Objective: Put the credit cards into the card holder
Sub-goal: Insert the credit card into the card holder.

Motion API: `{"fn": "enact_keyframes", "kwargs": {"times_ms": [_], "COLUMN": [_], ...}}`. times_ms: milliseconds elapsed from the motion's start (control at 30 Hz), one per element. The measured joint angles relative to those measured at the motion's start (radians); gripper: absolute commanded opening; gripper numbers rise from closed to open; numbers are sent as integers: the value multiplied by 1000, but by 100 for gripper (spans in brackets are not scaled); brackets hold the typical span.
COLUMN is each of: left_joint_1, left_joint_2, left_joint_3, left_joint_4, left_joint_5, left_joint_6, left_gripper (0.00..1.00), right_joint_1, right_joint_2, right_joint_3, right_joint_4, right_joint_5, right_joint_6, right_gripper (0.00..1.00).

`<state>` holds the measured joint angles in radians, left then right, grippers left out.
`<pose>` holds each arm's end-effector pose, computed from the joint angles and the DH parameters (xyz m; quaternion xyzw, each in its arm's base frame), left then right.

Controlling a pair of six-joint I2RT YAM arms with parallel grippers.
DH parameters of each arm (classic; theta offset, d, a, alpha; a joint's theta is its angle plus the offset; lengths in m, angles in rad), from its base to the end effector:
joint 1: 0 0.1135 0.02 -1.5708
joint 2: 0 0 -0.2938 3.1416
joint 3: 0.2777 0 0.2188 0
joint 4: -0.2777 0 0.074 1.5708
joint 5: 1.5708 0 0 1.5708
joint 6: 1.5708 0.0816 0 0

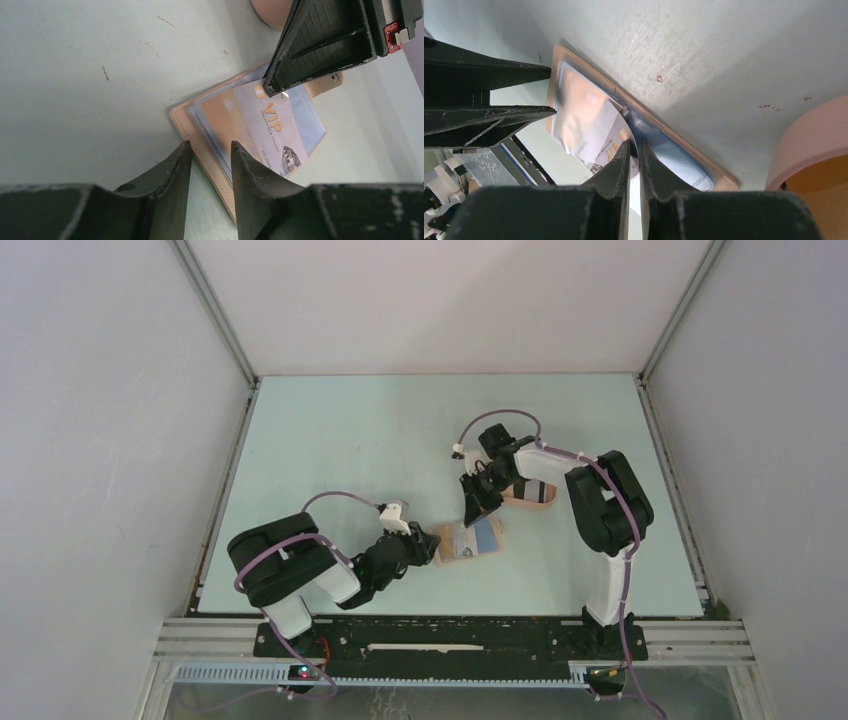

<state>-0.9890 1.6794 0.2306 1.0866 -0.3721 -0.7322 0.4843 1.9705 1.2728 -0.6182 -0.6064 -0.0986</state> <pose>0.1772 -0.2154 0.1509 -0.0007 0.8155 -0.3241 0.4795 0.3055 0.2133 0.1584 -0.3084 0.8958 0.3139 0.0623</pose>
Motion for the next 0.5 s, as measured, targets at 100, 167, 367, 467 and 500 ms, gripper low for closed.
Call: {"fn": "enact_keyframes", "kwargs": {"times_ms": [100,167,367,467,500], "left_joint_1": [0,0,0,0,0], "left_joint_2": [0,0,0,1,1], "left_joint_3": [0,0,0,0,0], "left_joint_4": [0,0,0,1,1], "left_joint_5": [0,1,2,2,2], "left_joint_6": [0,2,7,7,7], "left_gripper": [40,40,40,40,40], "right_joint_1": [3,5,9,11,12], "right_joint_2": [5,13,23,23,23], "right_joint_3": [5,13,16,17,17], "right_joint_4": [-1,-2,2,1,0], "right_joint_5": [-2,-8,-32,-35,-37], "right_joint_6": [0,2,7,6,3], "right_gripper": [15,17,32,38,40]}}
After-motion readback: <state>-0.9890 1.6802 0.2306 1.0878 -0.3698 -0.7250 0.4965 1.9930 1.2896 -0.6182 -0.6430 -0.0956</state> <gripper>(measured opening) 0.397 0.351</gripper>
